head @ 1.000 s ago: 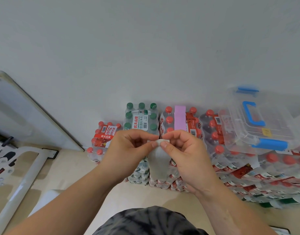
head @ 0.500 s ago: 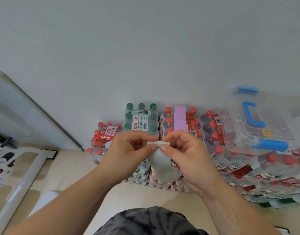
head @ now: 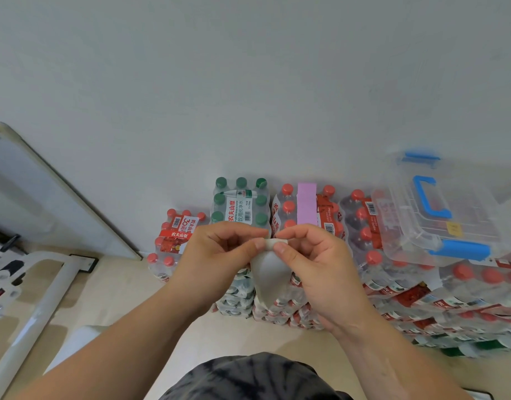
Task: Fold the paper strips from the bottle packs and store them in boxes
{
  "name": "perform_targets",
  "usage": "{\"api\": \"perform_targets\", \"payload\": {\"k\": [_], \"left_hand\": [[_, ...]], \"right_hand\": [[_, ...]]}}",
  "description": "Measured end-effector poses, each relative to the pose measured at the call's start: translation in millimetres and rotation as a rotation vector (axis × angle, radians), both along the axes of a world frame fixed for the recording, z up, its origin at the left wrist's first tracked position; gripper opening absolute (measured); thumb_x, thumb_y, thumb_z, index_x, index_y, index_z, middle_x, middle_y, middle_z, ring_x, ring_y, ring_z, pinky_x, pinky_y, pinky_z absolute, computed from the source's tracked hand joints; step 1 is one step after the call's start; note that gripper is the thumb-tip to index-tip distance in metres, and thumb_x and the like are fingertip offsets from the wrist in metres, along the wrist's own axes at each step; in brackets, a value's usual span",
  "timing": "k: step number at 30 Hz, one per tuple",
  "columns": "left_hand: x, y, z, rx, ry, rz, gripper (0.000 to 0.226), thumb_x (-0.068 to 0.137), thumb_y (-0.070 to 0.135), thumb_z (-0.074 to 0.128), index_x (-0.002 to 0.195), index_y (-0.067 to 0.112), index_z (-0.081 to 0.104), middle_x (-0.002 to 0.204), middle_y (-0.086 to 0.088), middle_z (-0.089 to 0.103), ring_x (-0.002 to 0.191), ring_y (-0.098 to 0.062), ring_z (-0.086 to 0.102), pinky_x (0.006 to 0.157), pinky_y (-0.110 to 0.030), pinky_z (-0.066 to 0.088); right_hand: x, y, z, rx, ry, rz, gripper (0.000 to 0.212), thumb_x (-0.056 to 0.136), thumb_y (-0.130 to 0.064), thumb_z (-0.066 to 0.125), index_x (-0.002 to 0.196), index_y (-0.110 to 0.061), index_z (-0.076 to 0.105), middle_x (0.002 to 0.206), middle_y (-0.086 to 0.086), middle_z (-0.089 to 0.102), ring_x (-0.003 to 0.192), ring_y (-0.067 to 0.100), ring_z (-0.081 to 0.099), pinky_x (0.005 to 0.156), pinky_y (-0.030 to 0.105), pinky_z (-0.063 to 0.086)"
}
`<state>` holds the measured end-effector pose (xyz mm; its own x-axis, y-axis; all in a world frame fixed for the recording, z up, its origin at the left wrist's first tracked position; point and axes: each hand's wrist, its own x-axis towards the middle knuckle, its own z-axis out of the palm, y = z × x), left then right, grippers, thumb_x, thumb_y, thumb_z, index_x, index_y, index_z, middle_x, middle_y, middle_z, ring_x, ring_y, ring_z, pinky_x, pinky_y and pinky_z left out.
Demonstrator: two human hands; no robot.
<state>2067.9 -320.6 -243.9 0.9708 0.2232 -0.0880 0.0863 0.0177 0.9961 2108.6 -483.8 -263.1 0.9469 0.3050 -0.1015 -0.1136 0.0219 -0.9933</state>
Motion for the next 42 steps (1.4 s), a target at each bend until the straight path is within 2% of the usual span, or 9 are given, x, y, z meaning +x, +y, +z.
{"api": "perform_targets", "payload": {"k": [6, 12, 15, 20, 25, 30, 33, 37, 42], "left_hand": [[1.2, 0.0, -1.4, 0.08, -0.009, 0.014, 0.015, 0.067, 0.027, 0.08, 0.081, 0.022, 0.08, 0.083, -0.022, 0.071, 0.077, -0.028, 0.066, 0.074, -0.04, 0.059], [-1.9, -4.7, -3.6, 0.082, -0.055, 0.073, 0.015, 0.067, 0.023, 0.08, 0.081, 0.028, 0.08, 0.084, -0.023, 0.072, 0.086, -0.049, 0.064, 0.079, -0.06, 0.057], [-2.8, -6.2, -5.0, 0.076, -0.052, 0.082, 0.016, 0.066, 0.022, 0.08, 0.082, 0.027, 0.08, 0.084, -0.023, 0.072, 0.087, -0.05, 0.064, 0.079, -0.06, 0.057], [-1.2, -3.2, -5.9, 0.081, -0.011, 0.048, 0.019, 0.072, 0.019, 0.08, 0.09, 0.025, 0.081, 0.081, -0.02, 0.07, 0.074, -0.04, 0.062, 0.078, -0.055, 0.057], [1.4, -1.9, 0.5, 0.069, -0.032, 0.027, 0.019, 0.076, 0.012, 0.079, 0.09, 0.024, 0.082, 0.089, -0.027, 0.07, 0.085, -0.046, 0.065, 0.081, -0.06, 0.054], [2.8, -2.6, -1.6, 0.028, -0.042, 0.035, 0.03, 0.076, -0.004, 0.078, 0.084, 0.025, 0.082, 0.093, -0.027, 0.072, 0.097, -0.055, 0.06, 0.089, -0.065, 0.052], [1.0, -4.0, -4.7, 0.007, -0.04, 0.064, 0.028, 0.072, -0.002, 0.08, 0.081, 0.024, 0.082, 0.093, -0.025, 0.073, 0.099, -0.053, 0.061, 0.09, -0.059, 0.055], [-2.1, -4.3, -3.7, -0.023, -0.037, 0.049, 0.02, 0.063, 0.017, 0.082, 0.082, 0.022, 0.082, 0.092, -0.027, 0.072, 0.096, -0.052, 0.062, 0.087, -0.056, 0.056], [-0.4, -6.6, -0.5, 0.009, -0.015, 0.056, 0.019, 0.077, 0.011, 0.078, 0.091, 0.025, 0.081, 0.09, -0.026, 0.07, 0.081, -0.041, 0.064, 0.08, -0.05, 0.058]], "right_hand": [[-1.9, -1.4, 1.1, 0.016, 0.016, 0.007, 0.014, 0.089, -0.006, 0.072, 0.094, -0.02, 0.073, 0.078, 0.003, 0.075, 0.073, 0.011, 0.067, 0.067, 0.023, 0.055], [-3.7, 1.6, 3.2, 0.063, 0.032, -0.053, 0.018, 0.081, -0.035, 0.073, 0.096, -0.025, 0.074, 0.085, 0.031, 0.067, 0.071, 0.025, 0.06, 0.065, 0.037, 0.048], [-3.7, 1.1, 1.3, 0.074, 0.044, -0.077, 0.005, 0.088, -0.021, 0.073, 0.092, -0.02, 0.074, 0.082, 0.02, 0.073, 0.069, 0.018, 0.063, 0.062, 0.028, 0.05], [-3.8, 0.9, 1.2, 0.067, 0.02, -0.106, 0.009, 0.088, -0.011, 0.074, 0.092, -0.018, 0.074, 0.082, 0.005, 0.077, 0.072, 0.007, 0.068, 0.062, 0.017, 0.05], [-4.4, 1.9, 3.3, 0.077, 0.026, -0.101, 0.011, 0.089, -0.009, 0.073, 0.097, -0.017, 0.071, 0.086, 0.007, 0.078, 0.078, 0.018, 0.073, 0.067, 0.026, 0.056], [-5.8, 1.5, 6.6, 0.091, 0.023, -0.091, 0.01, 0.089, -0.012, 0.072, 0.099, -0.014, 0.071, 0.08, 0.011, 0.076, 0.068, 0.011, 0.068, 0.06, 0.019, 0.051], [-7.2, 2.4, 5.3, 0.09, 0.018, -0.106, 0.013, 0.087, -0.009, 0.074, 0.098, -0.016, 0.073, 0.084, 0.006, 0.078, 0.078, 0.013, 0.072, 0.069, 0.023, 0.056], [-10.7, 4.7, 3.7, 0.08, 0.002, -0.151, 0.02, 0.087, -0.007, 0.075, 0.094, -0.025, 0.076, 0.088, 0.001, 0.079, 0.084, 0.014, 0.074, 0.072, 0.022, 0.055], [-10.3, 5.9, 6.5, 0.118, 0.038, -0.175, 0.019, 0.088, -0.007, 0.073, 0.094, -0.025, 0.076, 0.089, 0.0, 0.079, 0.083, 0.01, 0.073, 0.069, 0.02, 0.055]]}}
